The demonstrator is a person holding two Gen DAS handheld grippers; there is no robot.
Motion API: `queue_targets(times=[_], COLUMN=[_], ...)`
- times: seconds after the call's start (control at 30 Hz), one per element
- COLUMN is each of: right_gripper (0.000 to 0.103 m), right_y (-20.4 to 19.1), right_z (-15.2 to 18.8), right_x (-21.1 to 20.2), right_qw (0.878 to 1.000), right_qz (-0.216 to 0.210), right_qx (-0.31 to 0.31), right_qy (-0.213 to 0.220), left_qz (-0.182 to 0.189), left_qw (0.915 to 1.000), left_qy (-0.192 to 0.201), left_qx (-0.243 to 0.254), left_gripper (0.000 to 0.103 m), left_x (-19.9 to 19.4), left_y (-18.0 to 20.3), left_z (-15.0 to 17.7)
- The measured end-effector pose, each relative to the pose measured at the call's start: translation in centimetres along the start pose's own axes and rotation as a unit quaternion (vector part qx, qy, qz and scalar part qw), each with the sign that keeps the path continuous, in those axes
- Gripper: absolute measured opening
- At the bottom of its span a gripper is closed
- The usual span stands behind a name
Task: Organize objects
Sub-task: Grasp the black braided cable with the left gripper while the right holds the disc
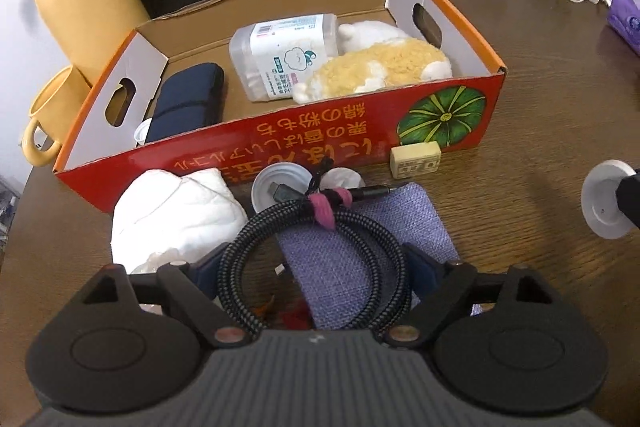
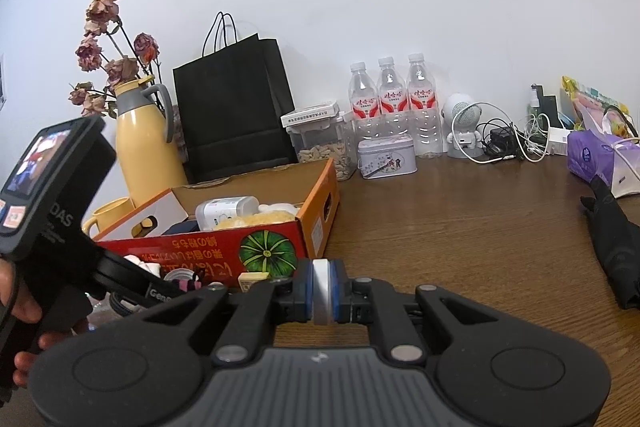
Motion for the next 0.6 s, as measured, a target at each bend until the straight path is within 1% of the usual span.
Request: queue_targets(times=[0.2, 0.37, 0.47, 0.6], right_gripper=[0.008, 0.008, 0.008, 0.008], right_y=[0.0, 0.2, 0.0, -0.7], right_z=[0.1, 0.1, 0.1, -0.6], right_x=[0.1, 0.4, 0.3, -0.2], right_qw=[1.000, 1.000, 1.000, 1.000], right_qz=[0.000, 0.001, 0.000, -0.004], right_qx=[0.001, 0.003, 0.001, -0.006], right_qy=[-0.002, -0.003, 0.003, 0.023], left_qz=[0.018, 0.037, 0.049, 0.071], left_qw=[0.9994, 0.9973, 0.9946, 0.9889], left_qy=[0.029, 0.064, 0.091, 0.130], left_qx=[-0.003, 0.000, 0.001, -0.003], left_gripper=[0.088, 0.088, 0.088, 0.088], left_x=[-1.3, -2.8, -4.0, -6.0], left_y=[-0.5, -0.8, -1.3, -2.4], left_z=[0.3, 1.0, 1.3, 1.3])
Point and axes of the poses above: each gripper's, at about its wrist camera, not at the fingertips, and x roughly the way its jaws point, y to its right, z to its underside, the point moved 3 cm from there along x, roughly the way its jaws point
